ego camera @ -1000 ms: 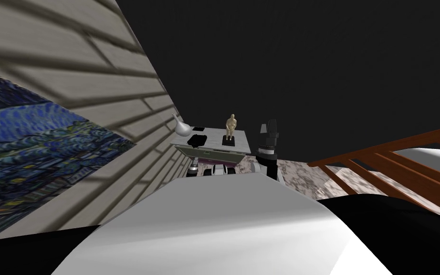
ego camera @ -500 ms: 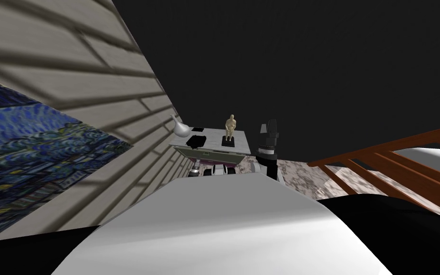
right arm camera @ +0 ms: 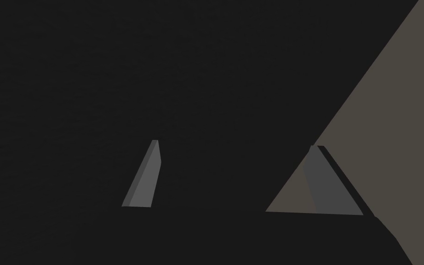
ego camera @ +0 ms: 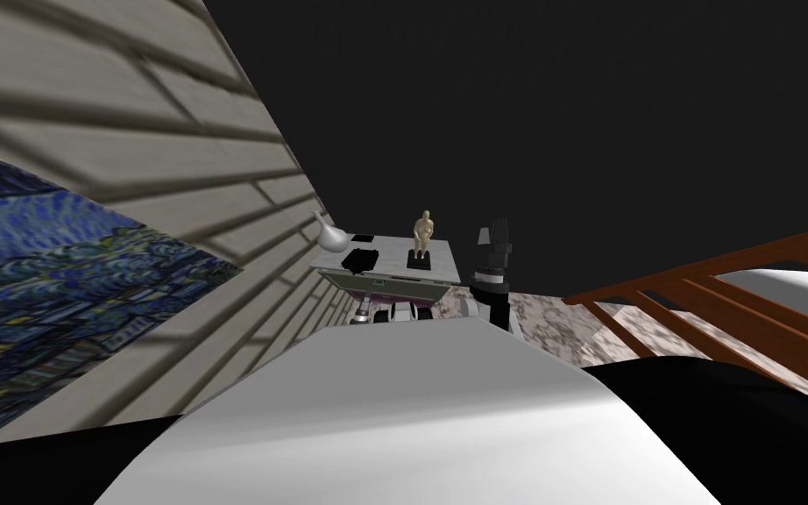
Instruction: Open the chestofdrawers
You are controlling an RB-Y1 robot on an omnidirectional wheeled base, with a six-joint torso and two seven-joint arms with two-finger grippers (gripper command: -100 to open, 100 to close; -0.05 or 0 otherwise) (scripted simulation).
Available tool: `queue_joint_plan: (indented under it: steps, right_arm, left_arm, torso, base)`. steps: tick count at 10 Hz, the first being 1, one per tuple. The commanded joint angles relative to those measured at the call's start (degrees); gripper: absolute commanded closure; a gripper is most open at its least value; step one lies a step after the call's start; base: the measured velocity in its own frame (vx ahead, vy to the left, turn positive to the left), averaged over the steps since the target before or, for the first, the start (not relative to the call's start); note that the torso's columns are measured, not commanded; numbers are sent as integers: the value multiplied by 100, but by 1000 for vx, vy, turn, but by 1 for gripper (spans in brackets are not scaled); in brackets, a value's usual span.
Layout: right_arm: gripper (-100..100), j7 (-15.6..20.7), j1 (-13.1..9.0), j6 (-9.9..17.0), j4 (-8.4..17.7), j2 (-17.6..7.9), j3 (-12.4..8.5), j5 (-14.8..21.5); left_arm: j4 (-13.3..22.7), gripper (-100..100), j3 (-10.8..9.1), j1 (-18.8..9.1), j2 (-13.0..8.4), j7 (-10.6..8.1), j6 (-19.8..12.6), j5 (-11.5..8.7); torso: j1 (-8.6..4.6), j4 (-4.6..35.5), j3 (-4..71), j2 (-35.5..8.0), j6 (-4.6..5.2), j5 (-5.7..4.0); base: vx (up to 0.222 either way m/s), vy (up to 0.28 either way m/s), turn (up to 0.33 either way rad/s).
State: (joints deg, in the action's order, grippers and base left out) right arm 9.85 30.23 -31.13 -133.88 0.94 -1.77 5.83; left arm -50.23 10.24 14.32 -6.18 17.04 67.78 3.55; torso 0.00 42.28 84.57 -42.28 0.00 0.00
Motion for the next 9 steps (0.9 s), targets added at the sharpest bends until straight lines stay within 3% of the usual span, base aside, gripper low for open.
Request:
queue_joint_plan:
  steps: [1,4,6,9]
  right_arm:
    - [0,0,0,0,0,0,0,0]
    - [0,0,0,0,0,0,0,0]
    - [0,0,0,0,0,0,0,0]
    - [0,0,0,0,0,0,0,0]
  left_arm:
    - [426,-100,38,-80,186,43,178,28]
    - [811,-100,80,-137,541,75,356,57]
    - [778,-100,81,-128,536,73,329,57]
    - [617,-100,48,-321,585,65,-17,56]
  torso:
    - [-2,0,-1,-1,0,0]
    - [1,0,0,0,0,0]
    - [-3,1,-2,-2,0,-1]
    - [2,1,-1,-2,0,0]
  base:
    - [4,5,-15]
    - [4,5,-16]
    - [-6,-4,12]
    - [-14,2,8]
